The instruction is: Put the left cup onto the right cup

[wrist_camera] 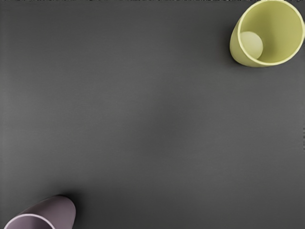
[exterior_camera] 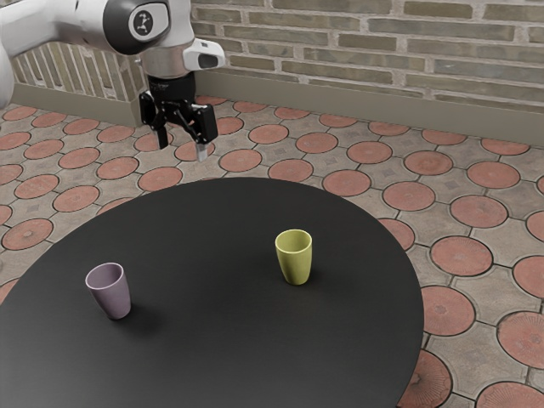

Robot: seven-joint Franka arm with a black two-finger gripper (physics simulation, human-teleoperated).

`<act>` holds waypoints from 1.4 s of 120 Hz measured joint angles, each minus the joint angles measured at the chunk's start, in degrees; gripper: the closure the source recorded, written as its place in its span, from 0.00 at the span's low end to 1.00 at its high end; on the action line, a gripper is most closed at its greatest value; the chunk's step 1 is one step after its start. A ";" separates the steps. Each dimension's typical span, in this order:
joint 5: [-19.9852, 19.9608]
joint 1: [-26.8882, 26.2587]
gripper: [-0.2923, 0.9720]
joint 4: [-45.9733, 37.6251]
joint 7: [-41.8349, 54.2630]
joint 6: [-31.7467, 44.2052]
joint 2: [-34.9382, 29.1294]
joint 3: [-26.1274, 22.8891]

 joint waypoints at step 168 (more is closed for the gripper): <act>-2.31 3.20 0.23 -21.00 -1.60 20.49 -1.18 0.70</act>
